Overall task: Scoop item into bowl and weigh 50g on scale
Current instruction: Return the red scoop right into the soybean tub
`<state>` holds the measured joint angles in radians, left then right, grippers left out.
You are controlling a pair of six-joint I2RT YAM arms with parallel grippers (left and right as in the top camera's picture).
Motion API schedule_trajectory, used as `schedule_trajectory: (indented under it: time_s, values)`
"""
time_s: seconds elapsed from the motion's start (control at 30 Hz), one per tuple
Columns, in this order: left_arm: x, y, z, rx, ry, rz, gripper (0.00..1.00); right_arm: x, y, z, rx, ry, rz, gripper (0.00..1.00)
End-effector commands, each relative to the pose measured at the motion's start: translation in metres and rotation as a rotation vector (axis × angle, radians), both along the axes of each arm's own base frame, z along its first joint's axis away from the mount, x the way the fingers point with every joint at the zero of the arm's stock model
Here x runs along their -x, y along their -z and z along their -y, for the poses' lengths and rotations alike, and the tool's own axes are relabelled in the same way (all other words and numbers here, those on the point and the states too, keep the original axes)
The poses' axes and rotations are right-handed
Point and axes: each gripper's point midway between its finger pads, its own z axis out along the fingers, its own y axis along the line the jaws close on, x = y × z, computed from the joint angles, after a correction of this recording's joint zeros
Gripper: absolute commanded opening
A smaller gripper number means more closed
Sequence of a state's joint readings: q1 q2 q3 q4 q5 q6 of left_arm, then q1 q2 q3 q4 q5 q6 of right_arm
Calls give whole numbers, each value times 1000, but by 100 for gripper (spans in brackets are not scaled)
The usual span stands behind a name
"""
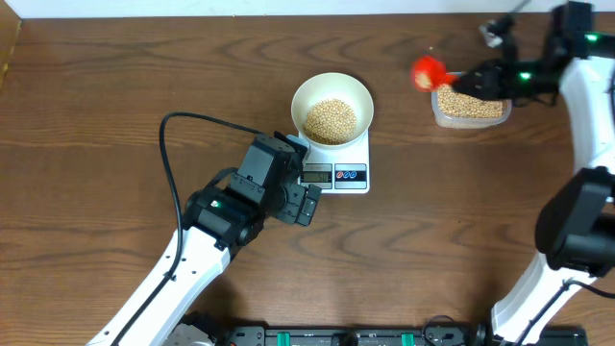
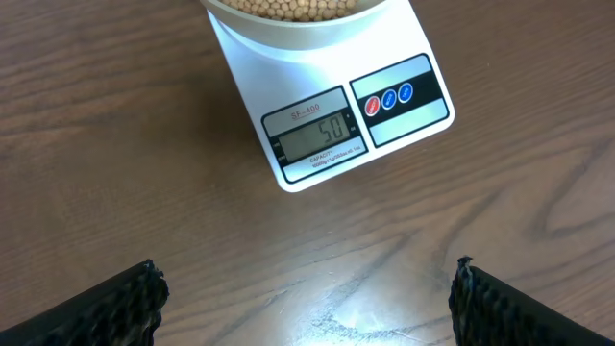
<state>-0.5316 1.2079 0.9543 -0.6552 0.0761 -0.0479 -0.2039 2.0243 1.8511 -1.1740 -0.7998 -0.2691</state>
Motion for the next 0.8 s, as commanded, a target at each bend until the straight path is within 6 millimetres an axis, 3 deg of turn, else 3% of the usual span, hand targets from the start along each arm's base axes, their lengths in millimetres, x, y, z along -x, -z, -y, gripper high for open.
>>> schedule_trajectory:
  time_s: [0.0, 0.13, 0.33, 0.77]
  values:
    - [0, -2, -3, -7, -2, 11, 96, 15, 7, 48, 255, 89, -65, 1]
    - [0, -2, -3, -7, -2, 11, 96, 19, 17, 64, 362, 115, -102, 1]
    - [0, -2, -3, -6, -2, 11, 96, 4, 20, 72, 464, 196, -88, 1]
    - [0, -2, -3, -7, -2, 11, 96, -10, 18, 61, 933, 209, -24, 1]
